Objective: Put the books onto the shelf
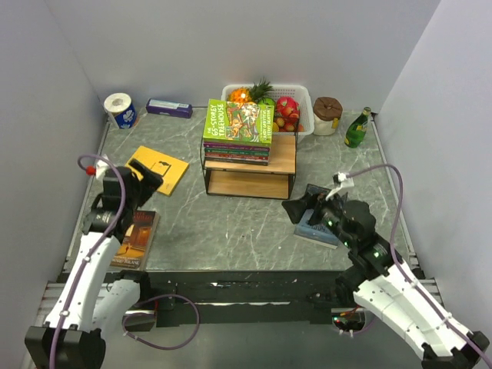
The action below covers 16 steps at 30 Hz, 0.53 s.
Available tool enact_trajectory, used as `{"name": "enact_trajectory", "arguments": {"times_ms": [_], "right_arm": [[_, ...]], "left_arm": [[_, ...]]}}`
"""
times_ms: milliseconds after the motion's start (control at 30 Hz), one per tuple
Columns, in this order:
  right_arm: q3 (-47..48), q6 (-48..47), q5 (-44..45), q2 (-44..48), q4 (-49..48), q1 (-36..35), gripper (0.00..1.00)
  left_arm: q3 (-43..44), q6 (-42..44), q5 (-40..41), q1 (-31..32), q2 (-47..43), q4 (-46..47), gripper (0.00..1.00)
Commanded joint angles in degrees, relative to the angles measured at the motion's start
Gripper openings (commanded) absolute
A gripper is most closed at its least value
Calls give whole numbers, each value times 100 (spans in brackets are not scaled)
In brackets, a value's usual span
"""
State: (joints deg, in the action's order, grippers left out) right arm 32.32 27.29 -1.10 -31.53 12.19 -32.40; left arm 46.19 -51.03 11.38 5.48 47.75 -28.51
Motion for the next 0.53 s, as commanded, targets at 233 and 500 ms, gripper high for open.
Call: {"name": "enact_trajectory", "arguments": {"times_ms": [233, 500], "right_arm": [[-876, 620, 488, 947, 846, -258, 99], [-788, 620, 567, 1166, 1032, -258, 99]], "left_arm": [[-568, 366, -980, 498, -908, 197, 96], [-322, 426, -488, 498, -697, -399, 96]]}}
